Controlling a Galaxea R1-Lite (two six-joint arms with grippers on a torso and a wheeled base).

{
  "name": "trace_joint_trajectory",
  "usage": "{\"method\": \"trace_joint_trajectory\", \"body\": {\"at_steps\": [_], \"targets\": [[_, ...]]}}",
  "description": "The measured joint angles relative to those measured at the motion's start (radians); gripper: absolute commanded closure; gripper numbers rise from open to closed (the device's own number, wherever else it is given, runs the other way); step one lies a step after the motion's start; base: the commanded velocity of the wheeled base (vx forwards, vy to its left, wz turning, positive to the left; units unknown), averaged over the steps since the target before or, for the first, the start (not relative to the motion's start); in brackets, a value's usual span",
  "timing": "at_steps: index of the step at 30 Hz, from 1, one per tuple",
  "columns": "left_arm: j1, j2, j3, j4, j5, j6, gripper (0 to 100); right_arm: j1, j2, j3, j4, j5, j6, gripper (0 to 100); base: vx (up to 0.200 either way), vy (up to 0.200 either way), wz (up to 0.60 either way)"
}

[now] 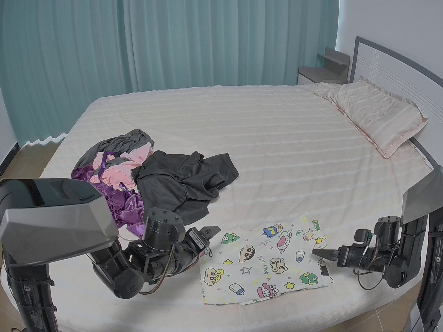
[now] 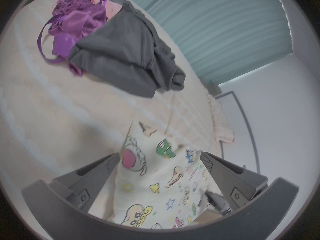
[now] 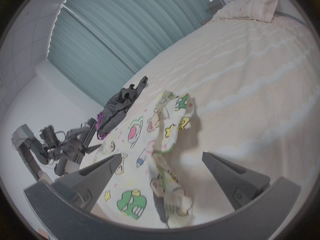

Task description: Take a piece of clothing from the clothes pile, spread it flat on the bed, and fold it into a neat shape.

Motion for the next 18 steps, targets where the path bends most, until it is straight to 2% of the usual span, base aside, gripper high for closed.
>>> {"method": "trace_joint_trajectory", "body": {"at_steps": [4,8,18], "targets": [[0.020,-0.005,0.023,-0.051,-0.025,-0.009,0,-0.021,-0.023,0.065,0.000,0.031,-0.098,0,0.000,0.000,0.00],[0.042,-0.007,0.035,-0.068,-0.062,-0.032,0,-0.038,-0.027,0.119,0.000,0.124,-0.189,0,0.000,0.000,0.00],[0.057,-0.006,0.038,-0.074,-0.074,-0.044,0,-0.037,0.006,0.134,0.000,0.143,-0.205,0,0.000,0.000,0.00]]}}
